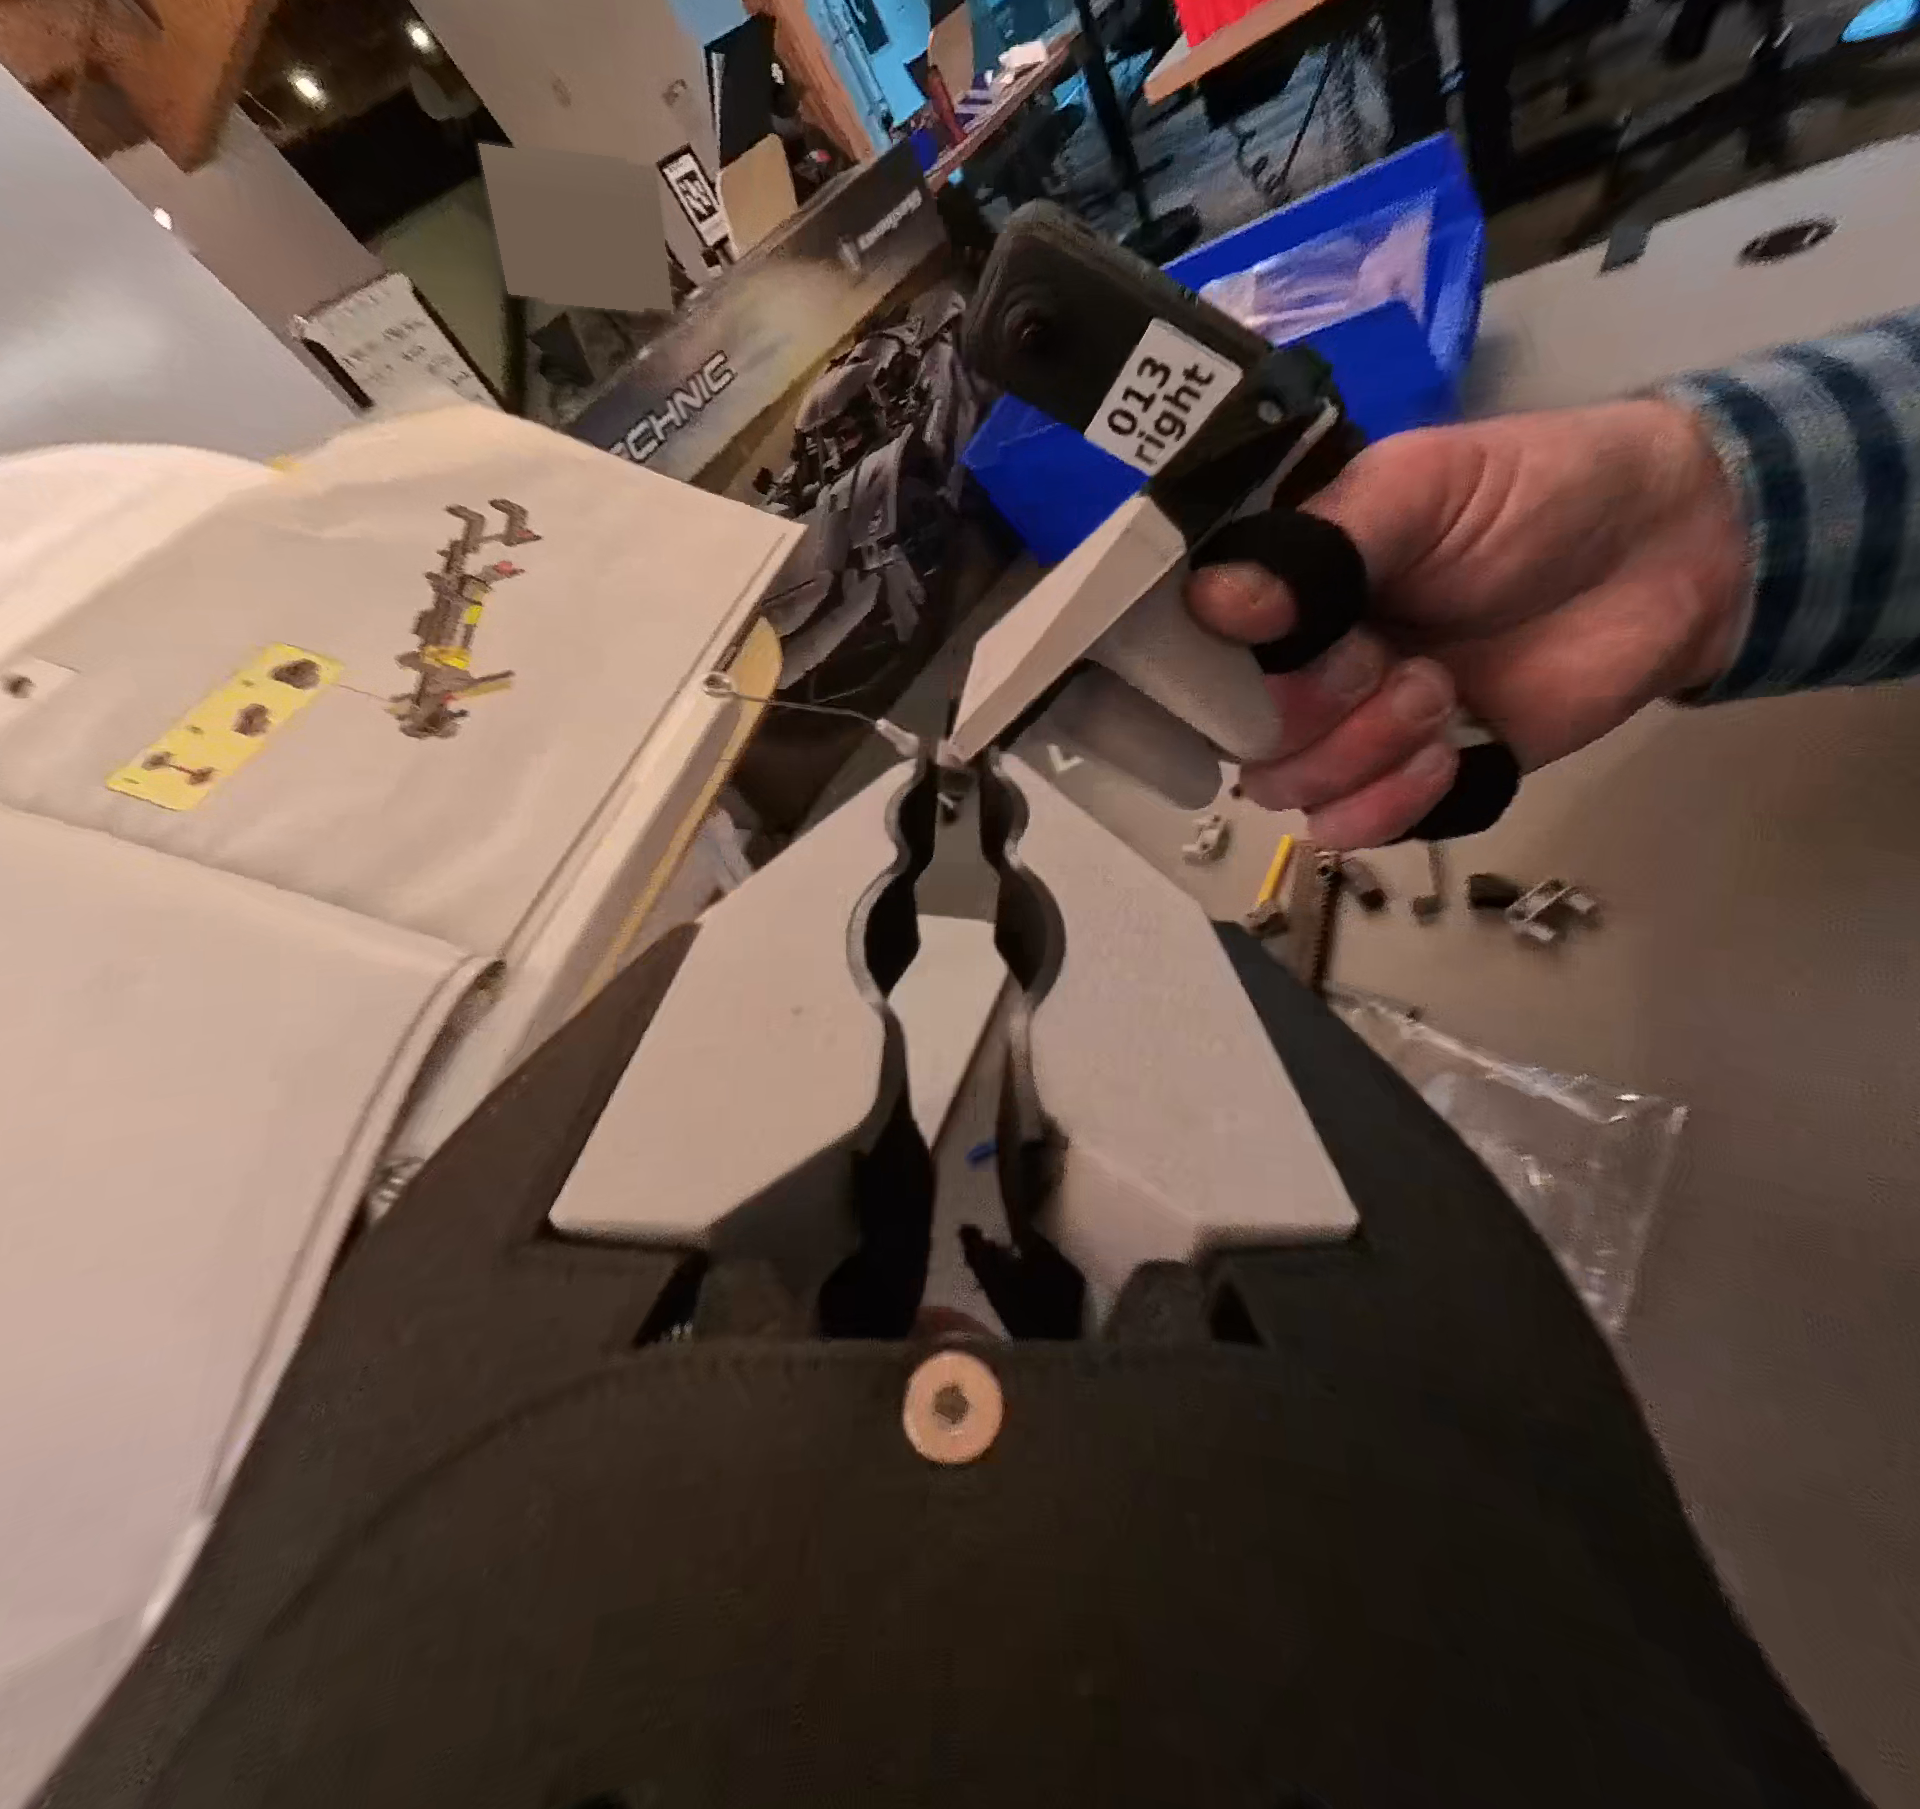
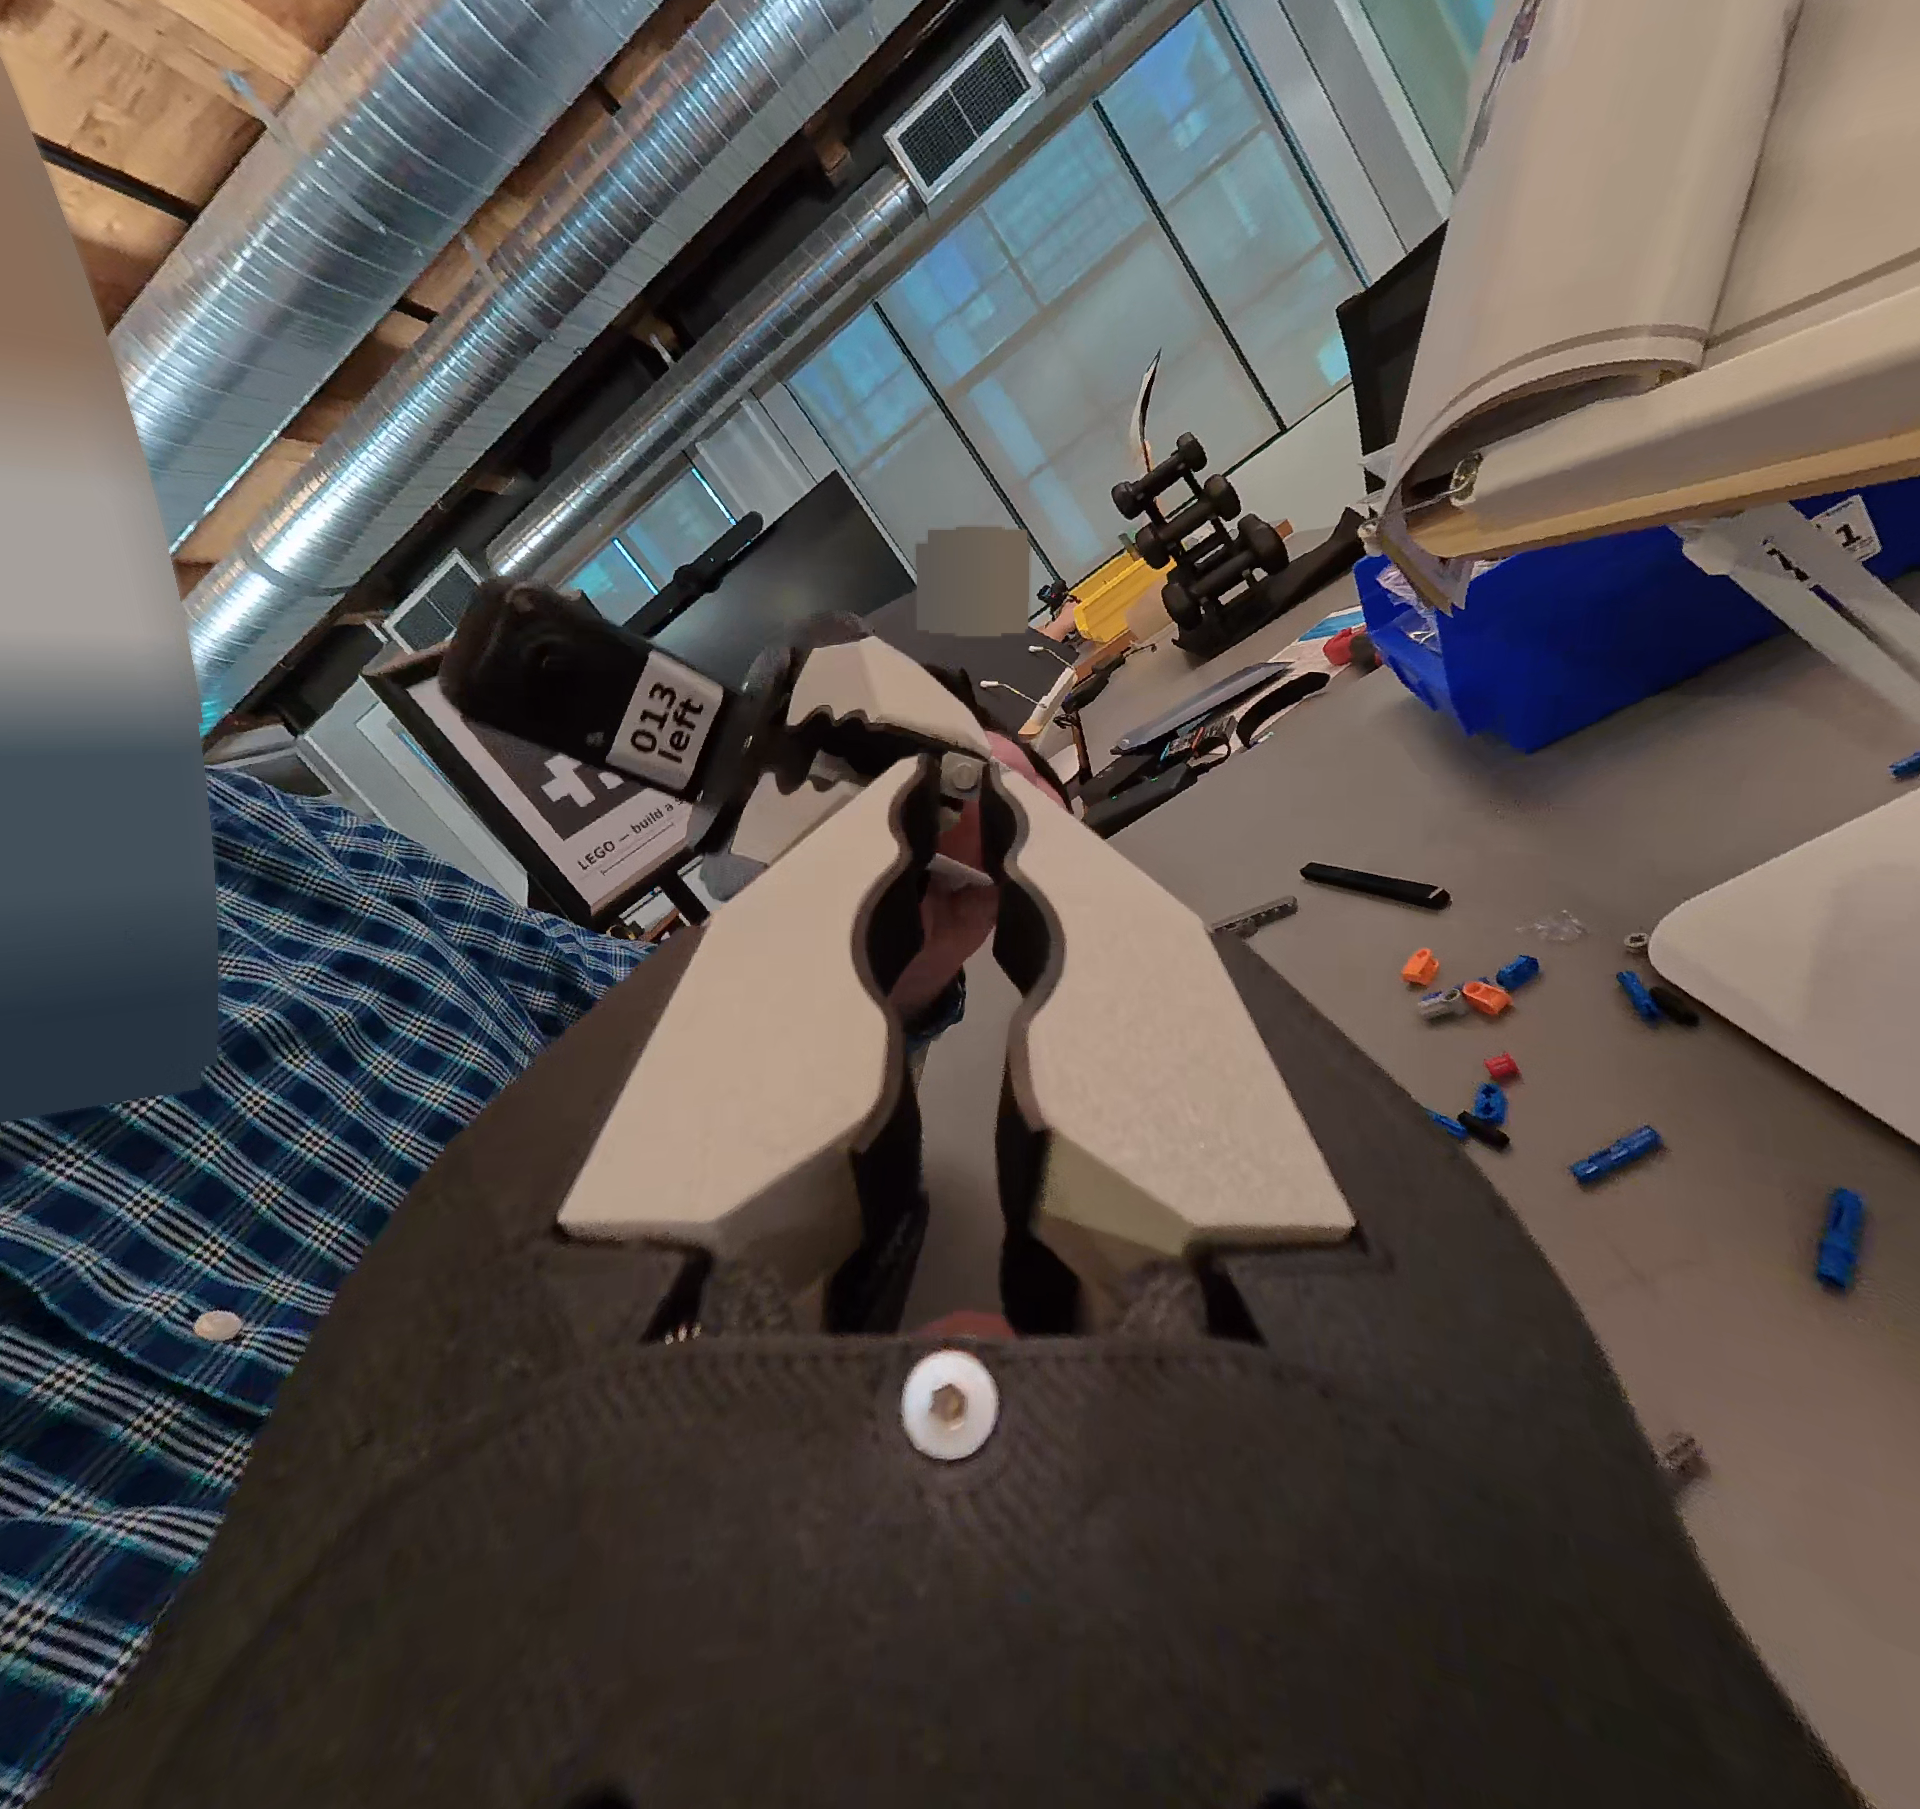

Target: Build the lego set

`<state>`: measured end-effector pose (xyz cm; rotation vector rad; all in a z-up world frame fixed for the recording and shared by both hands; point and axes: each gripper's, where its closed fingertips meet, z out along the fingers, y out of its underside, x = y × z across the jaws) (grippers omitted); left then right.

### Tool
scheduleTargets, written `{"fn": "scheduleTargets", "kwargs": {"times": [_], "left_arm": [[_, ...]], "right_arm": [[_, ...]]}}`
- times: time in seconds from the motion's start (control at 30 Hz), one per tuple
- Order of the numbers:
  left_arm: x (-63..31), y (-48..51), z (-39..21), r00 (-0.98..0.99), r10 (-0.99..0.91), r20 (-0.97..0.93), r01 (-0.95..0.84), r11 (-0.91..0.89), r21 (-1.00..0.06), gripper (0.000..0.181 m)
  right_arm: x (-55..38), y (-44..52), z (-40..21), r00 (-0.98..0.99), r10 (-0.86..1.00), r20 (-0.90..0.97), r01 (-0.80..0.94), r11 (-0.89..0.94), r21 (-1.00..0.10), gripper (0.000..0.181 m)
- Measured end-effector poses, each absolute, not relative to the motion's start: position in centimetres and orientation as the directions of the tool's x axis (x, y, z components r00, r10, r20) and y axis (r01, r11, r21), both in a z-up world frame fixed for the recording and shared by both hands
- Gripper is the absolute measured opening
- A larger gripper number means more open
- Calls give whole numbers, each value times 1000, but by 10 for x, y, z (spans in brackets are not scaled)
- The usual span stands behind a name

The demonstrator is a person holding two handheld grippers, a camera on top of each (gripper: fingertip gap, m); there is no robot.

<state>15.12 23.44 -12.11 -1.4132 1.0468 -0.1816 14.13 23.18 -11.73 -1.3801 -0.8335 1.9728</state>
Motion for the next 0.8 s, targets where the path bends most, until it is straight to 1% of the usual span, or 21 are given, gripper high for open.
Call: {"fn": "scheduleTargets", "kwargs": {"times": [0.1, 0.23, 0.37, 0.43, 0.53, 0.67, 0.73, 0.8], "left_arm": [[151, 234, -123, 568, -699, -434, -438, 189, -879, 6], [153, 233, -121, 560, -768, -311, -341, 128, -931, 6], [152, 236, -124, 569, -722, -394, -409, 167, -897, 6], [151, 238, -124, 562, -677, -476, -468, 214, -858, 5], [150, 240, -125, 551, -637, -538, -524, 238, -818, 5], [148, 241, -120, 584, -620, -524, -499, 234, -834, 5], [147, 240, -117, 595, -628, -501, -475, 228, -850, 5], [148, 239, -117, 579, -614, -536, -506, 244, -827, 5]], "right_arm": [[141, 231, -119, -288, 769, -571, -101, -617, -781, 5], [142, 231, -117, -295, 778, -555, -104, -604, -790, 5], [141, 233, -120, -275, 777, -566, -93, -608, -789, 6], [140, 235, -120, -262, 770, -581, -100, -621, -777, 5], [141, 237, -120, -255, 756, -603, -105, -641, -760, 5], [148, 246, -116, -262, 730, -632, -141, -677, -723, 5], [152, 249, -118, -243, 733, -635, -141, -674, -725, 5], [153, 244, -117, -250, 734, -631, -124, -671, -731, 7]]}}
